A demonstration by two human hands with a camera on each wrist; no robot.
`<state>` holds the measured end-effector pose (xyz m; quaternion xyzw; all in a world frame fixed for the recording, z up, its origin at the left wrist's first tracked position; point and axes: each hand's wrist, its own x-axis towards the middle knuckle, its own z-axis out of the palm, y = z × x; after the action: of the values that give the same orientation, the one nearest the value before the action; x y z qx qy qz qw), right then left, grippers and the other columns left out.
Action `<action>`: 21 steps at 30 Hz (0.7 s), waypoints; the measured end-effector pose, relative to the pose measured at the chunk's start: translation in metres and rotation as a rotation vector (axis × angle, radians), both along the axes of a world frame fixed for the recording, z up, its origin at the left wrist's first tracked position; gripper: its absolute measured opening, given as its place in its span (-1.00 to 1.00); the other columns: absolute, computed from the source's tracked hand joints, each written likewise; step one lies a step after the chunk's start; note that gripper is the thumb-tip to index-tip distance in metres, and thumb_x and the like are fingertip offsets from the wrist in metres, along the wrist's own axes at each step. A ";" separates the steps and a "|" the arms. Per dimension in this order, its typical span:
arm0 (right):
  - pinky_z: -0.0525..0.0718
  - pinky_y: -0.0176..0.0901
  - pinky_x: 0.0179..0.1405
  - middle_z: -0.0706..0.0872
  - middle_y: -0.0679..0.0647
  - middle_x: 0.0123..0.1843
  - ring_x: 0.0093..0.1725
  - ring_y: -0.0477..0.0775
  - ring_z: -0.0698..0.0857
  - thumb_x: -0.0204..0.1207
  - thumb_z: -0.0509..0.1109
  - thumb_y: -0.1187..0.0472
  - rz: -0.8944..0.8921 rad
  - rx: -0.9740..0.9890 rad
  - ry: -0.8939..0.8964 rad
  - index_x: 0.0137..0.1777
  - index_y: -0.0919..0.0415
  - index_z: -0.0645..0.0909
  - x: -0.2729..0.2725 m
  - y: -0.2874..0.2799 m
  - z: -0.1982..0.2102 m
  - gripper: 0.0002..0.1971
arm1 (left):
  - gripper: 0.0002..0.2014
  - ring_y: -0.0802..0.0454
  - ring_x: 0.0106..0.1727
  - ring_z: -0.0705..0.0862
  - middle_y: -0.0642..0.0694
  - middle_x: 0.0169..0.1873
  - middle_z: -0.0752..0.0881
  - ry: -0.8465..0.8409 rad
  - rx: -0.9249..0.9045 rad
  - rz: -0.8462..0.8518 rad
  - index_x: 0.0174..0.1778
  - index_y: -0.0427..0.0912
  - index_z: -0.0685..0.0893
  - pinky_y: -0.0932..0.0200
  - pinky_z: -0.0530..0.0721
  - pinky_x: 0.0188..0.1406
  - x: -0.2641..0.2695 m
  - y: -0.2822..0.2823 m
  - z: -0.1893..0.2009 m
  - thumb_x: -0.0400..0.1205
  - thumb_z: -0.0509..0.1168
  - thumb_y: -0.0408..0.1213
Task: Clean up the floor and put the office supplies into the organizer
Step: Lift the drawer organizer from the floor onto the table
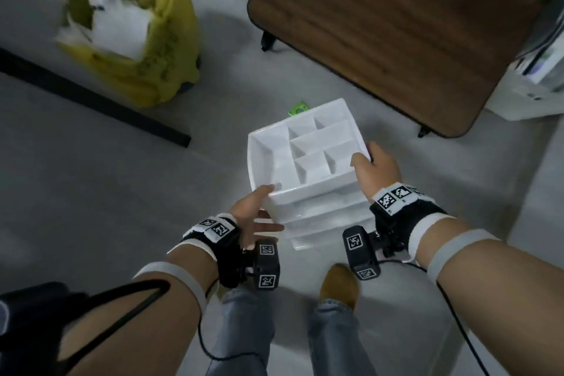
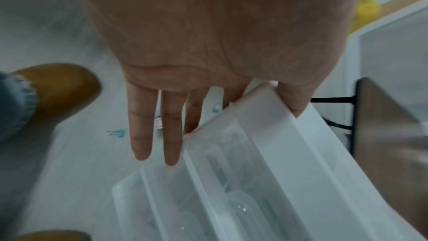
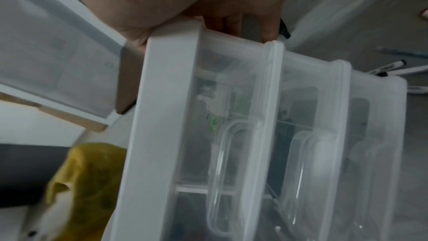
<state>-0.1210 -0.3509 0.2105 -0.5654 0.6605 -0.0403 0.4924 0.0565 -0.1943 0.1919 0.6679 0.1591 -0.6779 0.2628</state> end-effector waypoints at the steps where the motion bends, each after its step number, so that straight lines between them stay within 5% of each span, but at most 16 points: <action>1: 0.34 -0.10 -0.44 0.53 0.06 -0.34 -0.38 0.12 0.44 0.47 0.25 0.25 -0.025 -0.008 -0.024 -0.27 0.24 0.41 -0.002 -0.010 0.019 -0.87 | -0.44 -0.37 0.12 0.79 -0.36 0.15 0.70 -0.024 -0.024 -0.035 0.21 -0.23 0.62 -0.38 0.66 0.24 0.007 -0.016 0.020 0.48 0.43 0.14; 6: 0.61 0.12 0.00 0.72 0.17 -0.02 -0.02 0.28 0.65 0.39 0.23 0.09 -0.149 -0.060 -0.160 0.03 0.17 0.54 -0.010 -0.059 0.102 -0.74 | -0.52 -0.27 -0.16 0.68 -0.27 -0.06 0.58 -0.234 -0.186 -0.087 0.11 -0.23 0.61 -0.24 0.78 0.09 0.030 -0.096 0.110 0.51 0.40 0.10; 11: 0.58 0.01 -0.11 0.71 0.17 -0.03 -0.06 0.22 0.64 0.30 0.22 0.07 -0.341 -0.189 -0.310 0.03 0.11 0.56 0.000 -0.116 0.160 -0.69 | -0.45 -0.24 -0.21 0.69 -0.23 -0.02 0.60 -0.398 -0.455 -0.209 0.17 -0.11 0.60 -0.26 0.76 0.04 0.052 -0.193 0.163 0.37 0.38 0.17; 16: 0.61 0.32 0.29 0.68 0.14 0.21 0.18 0.19 0.67 0.25 0.30 -0.07 -0.410 -0.234 -0.305 -0.08 -0.30 0.64 0.022 -0.197 0.149 -0.77 | -0.63 -0.21 -0.13 0.70 -0.22 0.03 0.67 -0.450 -0.646 -0.241 0.05 -0.08 0.59 -0.21 0.77 0.11 0.081 -0.299 0.148 0.49 0.38 0.09; 18: 0.62 0.31 0.32 0.66 0.06 0.26 0.22 0.15 0.68 0.20 0.33 -0.13 -0.406 -0.199 -0.320 -0.19 -0.58 0.57 0.026 -0.226 0.120 -0.77 | -0.62 -0.21 -0.05 0.73 -0.21 0.08 0.72 -0.479 -0.694 -0.260 0.05 -0.04 0.62 -0.30 0.73 0.20 0.094 -0.335 0.127 0.46 0.35 0.13; 21: 0.61 0.25 0.36 0.66 -0.03 0.25 0.22 0.08 0.68 0.24 0.37 -0.17 -0.469 -0.156 -0.331 -0.16 -0.62 0.55 0.039 -0.251 0.093 -0.77 | -0.58 -0.18 0.03 0.78 -0.12 0.10 0.77 -0.493 -0.735 -0.324 0.08 0.05 0.67 -0.31 0.68 0.27 0.109 -0.378 0.091 0.42 0.32 0.20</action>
<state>-0.0820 -0.6024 0.3030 -0.4194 0.6785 -0.2954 0.5258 0.1658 -0.5724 0.2825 0.6879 -0.2649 -0.5426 0.4028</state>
